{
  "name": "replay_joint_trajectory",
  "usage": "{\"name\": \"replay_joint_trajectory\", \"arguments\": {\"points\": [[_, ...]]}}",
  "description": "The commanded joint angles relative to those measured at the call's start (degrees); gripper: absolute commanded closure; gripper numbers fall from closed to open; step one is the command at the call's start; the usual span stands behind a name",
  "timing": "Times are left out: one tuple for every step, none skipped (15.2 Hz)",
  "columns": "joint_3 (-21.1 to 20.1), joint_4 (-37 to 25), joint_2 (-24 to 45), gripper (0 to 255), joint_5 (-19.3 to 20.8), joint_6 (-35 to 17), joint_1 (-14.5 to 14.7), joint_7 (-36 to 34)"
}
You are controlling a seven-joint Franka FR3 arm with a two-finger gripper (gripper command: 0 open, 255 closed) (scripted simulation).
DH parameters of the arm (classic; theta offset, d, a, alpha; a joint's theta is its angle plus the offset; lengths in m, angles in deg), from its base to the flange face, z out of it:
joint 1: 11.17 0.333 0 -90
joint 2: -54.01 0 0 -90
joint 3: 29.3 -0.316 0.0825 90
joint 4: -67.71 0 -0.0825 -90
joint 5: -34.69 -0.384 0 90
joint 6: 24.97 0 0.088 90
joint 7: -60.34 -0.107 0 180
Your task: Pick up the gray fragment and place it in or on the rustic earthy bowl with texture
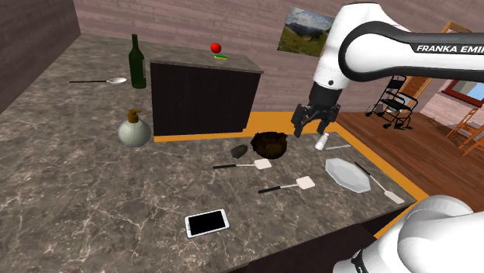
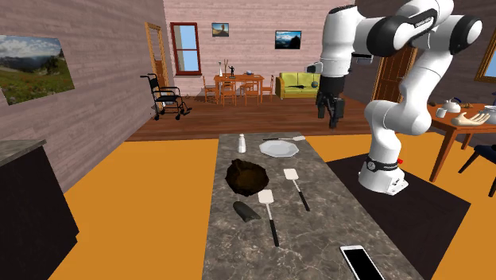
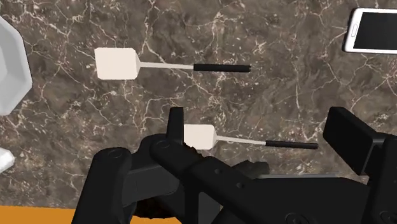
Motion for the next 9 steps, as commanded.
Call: {"name": "replay_joint_trajectory", "arguments": {"points": [[-0.9, 0.2, 3.5, 0, -0.8, -3.8, -0.7, -3.8], [-1.3, 0.0, 5.4, 0, -1.1, -5.6, -1.0, -5.7], [-1.8, -0.3, 7.3, 0, -1.4, -7.3, -1.3, -7.6], [-2.2, -0.7, 9.3, 0, -1.7, -9.0, -1.6, -9.5], [-2.6, -1.2, 11.3, 0, -1.9, -10.6, -1.9, -11.4], [-3.0, -1.7, 13.4, 0, -2.0, -12.2, -2.2, -13.2], [-3.3, -2.3, 15.5, 0, -2.1, -13.8, -2.5, -15.0], [-3.6, -3.0, 17.6, 0, -2.2, -15.3, -2.7, -16.9], [-3.8, -3.8, 19.7, 0, -2.2, -16.7, -3.0, -18.7]]}}
